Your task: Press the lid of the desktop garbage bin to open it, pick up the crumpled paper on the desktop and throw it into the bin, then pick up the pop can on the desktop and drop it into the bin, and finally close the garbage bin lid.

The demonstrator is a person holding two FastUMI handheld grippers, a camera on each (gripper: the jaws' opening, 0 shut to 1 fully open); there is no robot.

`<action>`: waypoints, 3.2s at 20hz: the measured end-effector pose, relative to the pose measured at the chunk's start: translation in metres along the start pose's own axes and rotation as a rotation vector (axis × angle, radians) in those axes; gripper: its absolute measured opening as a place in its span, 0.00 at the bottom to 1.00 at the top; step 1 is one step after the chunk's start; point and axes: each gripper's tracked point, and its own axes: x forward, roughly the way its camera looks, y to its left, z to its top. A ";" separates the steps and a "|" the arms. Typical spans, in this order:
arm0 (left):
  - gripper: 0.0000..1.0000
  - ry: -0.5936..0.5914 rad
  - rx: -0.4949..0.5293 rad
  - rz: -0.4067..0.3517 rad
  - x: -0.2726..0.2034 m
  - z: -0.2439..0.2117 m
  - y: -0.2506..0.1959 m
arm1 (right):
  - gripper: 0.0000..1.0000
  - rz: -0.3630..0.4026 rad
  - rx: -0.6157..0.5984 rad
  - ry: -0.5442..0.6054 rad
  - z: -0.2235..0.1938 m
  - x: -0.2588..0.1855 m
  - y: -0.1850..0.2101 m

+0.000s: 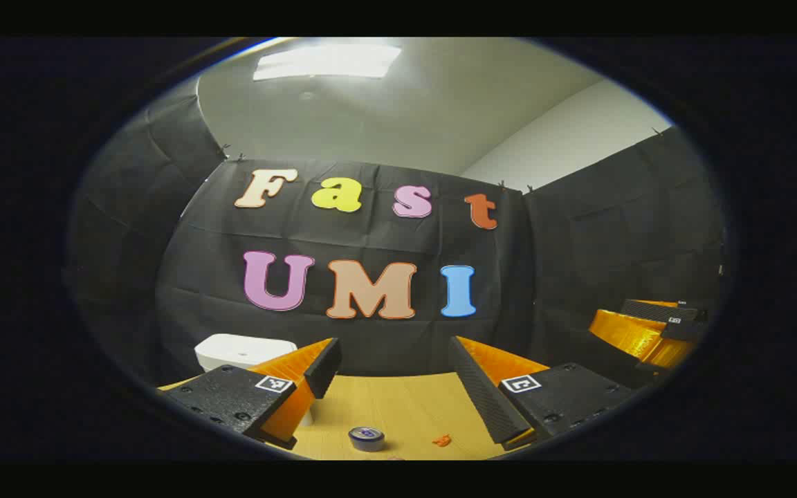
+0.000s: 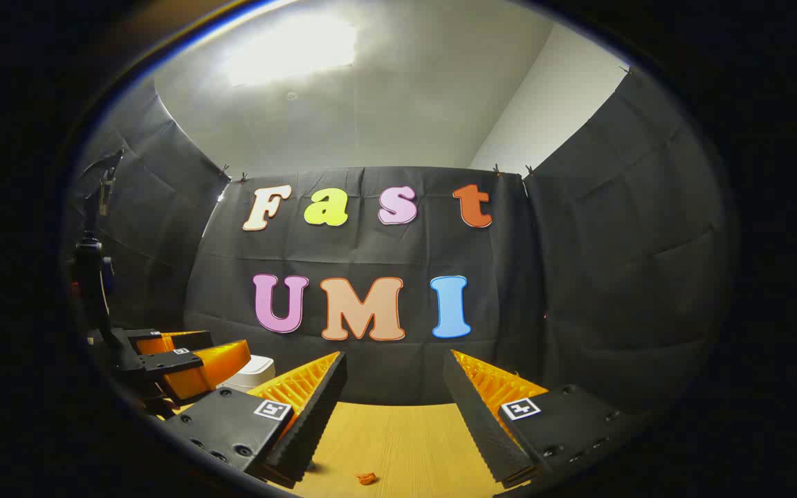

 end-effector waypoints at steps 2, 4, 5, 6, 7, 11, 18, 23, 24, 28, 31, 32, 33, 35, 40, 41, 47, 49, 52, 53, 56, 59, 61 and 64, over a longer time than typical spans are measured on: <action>0.93 -0.001 0.003 0.004 0.000 -0.001 0.000 | 0.94 0.011 0.002 -0.004 0.000 0.001 0.003; 0.93 0.000 0.004 0.006 0.000 -0.001 0.000 | 0.94 0.024 0.013 -0.011 0.001 0.002 0.006; 0.93 0.002 0.005 0.009 -0.001 -0.002 0.001 | 0.94 0.032 0.016 -0.014 0.003 0.003 0.008; 0.93 0.003 0.006 0.012 -0.001 -0.002 0.001 | 0.94 0.035 0.016 -0.017 0.003 0.004 0.007; 0.93 0.004 0.007 0.014 -0.002 -0.002 0.001 | 0.94 0.036 0.014 -0.019 0.002 0.004 0.007; 0.93 0.006 0.017 0.020 -0.001 -0.003 -0.001 | 0.94 0.044 0.019 -0.015 0.000 0.007 0.007; 0.93 0.003 0.028 0.025 0.000 -0.002 -0.005 | 0.94 0.049 0.032 -0.005 -0.005 0.013 0.001; 0.93 0.004 0.032 0.037 0.002 -0.003 -0.007 | 0.94 0.064 0.031 0.002 -0.009 0.015 0.000; 0.93 0.006 0.032 0.041 0.003 -0.004 -0.007 | 0.94 0.063 0.031 0.002 -0.010 0.015 -0.002; 0.93 0.021 0.050 0.069 0.004 -0.006 -0.008 | 0.94 0.082 0.052 0.004 -0.011 0.018 -0.003; 0.93 0.013 0.045 0.085 0.001 -0.005 -0.010 | 0.94 0.096 0.064 0.012 -0.013 0.022 -0.005; 0.93 0.015 0.051 0.093 0.000 -0.004 -0.009 | 0.94 0.095 0.066 0.011 -0.014 0.022 -0.007; 0.93 0.022 0.060 0.098 0.001 -0.007 -0.008 | 0.94 0.093 0.071 0.005 -0.012 0.022 -0.010; 0.93 0.021 0.073 0.117 -0.002 -0.005 -0.005 | 0.94 0.102 0.077 -0.002 -0.011 0.023 -0.011; 0.92 0.025 0.083 0.140 -0.005 -0.008 -0.006 | 0.94 0.113 0.072 0.010 -0.015 0.028 -0.016; 0.93 0.026 0.085 0.145 -0.004 -0.008 -0.006 | 0.94 0.120 0.075 0.015 -0.017 0.029 -0.016; 0.93 0.037 0.097 0.168 -0.003 -0.011 -0.014 | 0.94 0.159 0.078 0.029 -0.024 0.036 -0.020; 0.93 0.036 0.105 0.182 -0.003 -0.011 -0.016 | 0.94 0.173 0.081 0.035 -0.027 0.039 -0.024; 0.93 0.032 0.132 0.203 -0.004 -0.009 -0.016 | 0.94 0.203 0.099 0.058 -0.035 0.041 -0.025; 0.93 0.028 0.141 0.209 -0.005 -0.007 -0.015 | 0.94 0.212 0.104 0.059 -0.036 0.042 -0.026; 0.93 0.023 0.148 0.210 -0.001 -0.002 -0.007 | 0.94 0.211 0.103 0.074 -0.046 0.043 -0.028; 0.87 0.000 0.162 0.210 0.013 0.009 0.020 | 0.94 0.195 0.097 0.093 -0.051 0.046 -0.025; 0.70 -0.009 0.171 0.212 0.029 0.013 0.047 | 0.94 0.166 0.086 0.100 -0.055 0.049 -0.023; 0.41 -0.001 0.178 0.218 0.051 0.007 0.092 | 0.94 0.105 0.084 0.113 -0.059 0.056 -0.016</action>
